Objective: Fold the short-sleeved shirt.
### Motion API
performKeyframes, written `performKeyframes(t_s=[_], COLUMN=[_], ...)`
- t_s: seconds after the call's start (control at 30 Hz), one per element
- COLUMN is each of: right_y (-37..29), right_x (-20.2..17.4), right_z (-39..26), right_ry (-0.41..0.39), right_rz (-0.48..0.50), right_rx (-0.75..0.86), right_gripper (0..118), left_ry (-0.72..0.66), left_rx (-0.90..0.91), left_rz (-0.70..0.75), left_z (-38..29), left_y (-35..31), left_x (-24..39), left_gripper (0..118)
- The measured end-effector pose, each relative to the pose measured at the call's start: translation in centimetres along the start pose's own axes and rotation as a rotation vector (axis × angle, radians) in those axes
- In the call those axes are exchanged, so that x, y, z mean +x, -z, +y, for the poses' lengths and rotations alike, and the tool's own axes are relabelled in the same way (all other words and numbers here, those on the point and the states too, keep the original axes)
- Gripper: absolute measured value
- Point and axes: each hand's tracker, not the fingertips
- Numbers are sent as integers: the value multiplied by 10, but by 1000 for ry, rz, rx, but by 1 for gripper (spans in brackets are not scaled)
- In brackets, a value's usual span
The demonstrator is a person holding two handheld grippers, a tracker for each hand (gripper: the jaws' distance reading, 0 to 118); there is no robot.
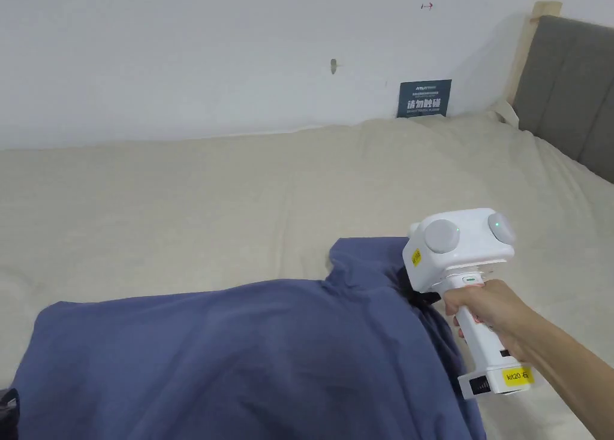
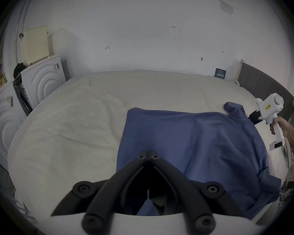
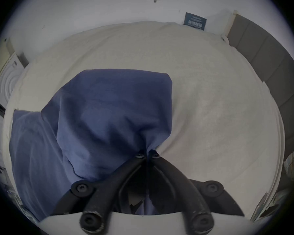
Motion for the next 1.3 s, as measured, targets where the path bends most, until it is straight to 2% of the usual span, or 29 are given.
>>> performKeyframes(t_s=[0.1,0.2,0.23,0.27,0.3,0.33,0.37,0.5,0.63,0.77,0.83,0.9,0.97,1.0,1.03,1.07,1.1,1.13,1.2,1.3], right_y=[-14,-32,-37,-41,-46,-51,-55,-63,-64,-63,-60,-58,-56,-53,-53,-53,-54,-55,-64,-94], right_x=[15,27,30,33,34,34,36,46,52,45,47,49,50,53,53,53,52,53,53,53], right_z=[1,-1,-1,-2,-2,-2,-2,1,0,-5,-4,-3,-2,0,1,1,1,2,2,2], right_ry=[85,124,139,143,133,110,96,81,96,57,51,55,74,80,83,90,93,94,93,118], right_rz=[81,123,140,128,111,96,83,70,76,63,65,69,81,83,84,83,86,89,93,119], right_rx=[10,40,53,55,70,84,89,104,108,105,105,106,102,102,102,102,101,103,112,146], right_gripper=[0,0,0,0,0,0,0,0,0,0,0,0,0,0,0,0,0,0,0,0], left_ry=[4,31,20,17,18,14,18,25,16,33,17,10,35,33,-4,-23,-36,-12,93,50], left_rx=[-3,-34,-9,-10,-36,-92,-133,-147,-347,-425,-438,-448,-422,-426,-425,-409,-421,-431,-427,-366], left_rz=[-19,-100,-91,-99,-114,-119,-130,-78,-49,-21,-13,-25,14,4,-62,-75,-67,-12,-8,-23], left_z=[15,38,46,56,68,80,91,125,127,120,115,106,106,107,109,110,111,111,114,124], left_y=[8,27,33,43,57,73,89,143,202,233,240,242,236,235,232,229,230,230,224,199], left_x=[-3,-7,-8,-11,-13,-14,-17,-21,-26,-23,-21,-16,-11,-10,-8,-6,-2,3,9,6], left_gripper=[0,0,10,34,78,105,111,111,110,106,95,78,77,68,48,21,1,1,1,1])
